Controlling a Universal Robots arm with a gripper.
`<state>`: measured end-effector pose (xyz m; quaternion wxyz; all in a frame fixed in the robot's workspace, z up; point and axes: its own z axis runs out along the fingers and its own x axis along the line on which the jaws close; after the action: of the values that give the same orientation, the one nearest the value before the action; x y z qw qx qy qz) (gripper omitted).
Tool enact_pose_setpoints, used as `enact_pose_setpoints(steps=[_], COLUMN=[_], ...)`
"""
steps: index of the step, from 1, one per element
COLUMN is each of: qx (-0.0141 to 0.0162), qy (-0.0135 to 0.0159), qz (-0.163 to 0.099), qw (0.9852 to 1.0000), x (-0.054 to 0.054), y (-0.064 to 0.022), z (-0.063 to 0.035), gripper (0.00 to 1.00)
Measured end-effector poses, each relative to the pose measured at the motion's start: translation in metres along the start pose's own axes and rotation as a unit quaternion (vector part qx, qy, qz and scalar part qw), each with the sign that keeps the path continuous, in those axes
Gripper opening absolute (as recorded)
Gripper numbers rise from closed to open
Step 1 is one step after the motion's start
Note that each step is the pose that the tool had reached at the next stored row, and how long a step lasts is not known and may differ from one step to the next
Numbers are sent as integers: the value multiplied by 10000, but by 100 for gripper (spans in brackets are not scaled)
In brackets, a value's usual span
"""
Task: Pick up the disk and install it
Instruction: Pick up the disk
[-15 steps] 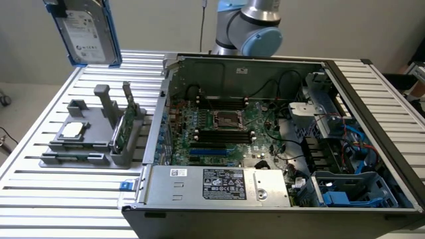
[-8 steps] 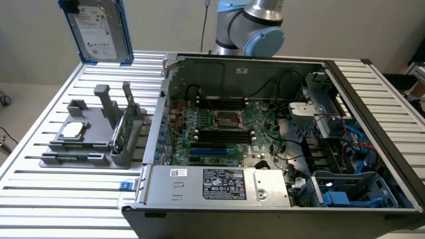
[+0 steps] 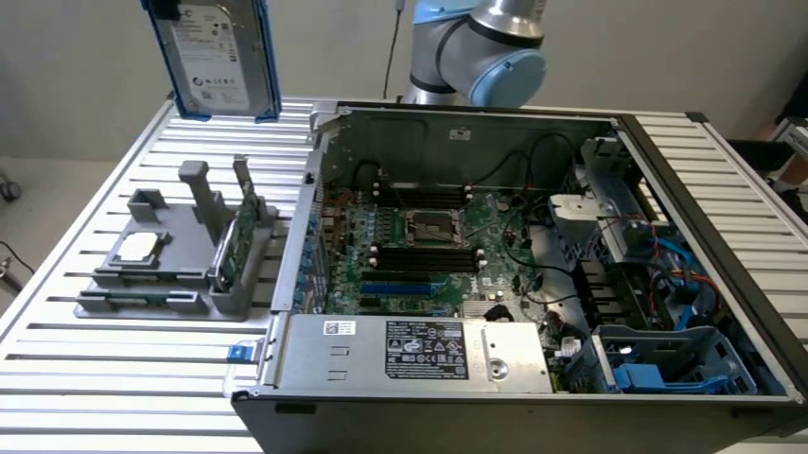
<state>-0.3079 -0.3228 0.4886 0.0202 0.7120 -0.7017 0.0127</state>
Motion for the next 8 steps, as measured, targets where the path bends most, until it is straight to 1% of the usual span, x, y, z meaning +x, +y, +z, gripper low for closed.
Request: enact_pose_setpoints(steps=[4, 8], qx=[-10, -23], qy=[0, 0], qz=[0, -1], qw=[10000, 10000], x=[61, 126], y=[-181, -364], z=[-44, -57], gripper=[33, 33])
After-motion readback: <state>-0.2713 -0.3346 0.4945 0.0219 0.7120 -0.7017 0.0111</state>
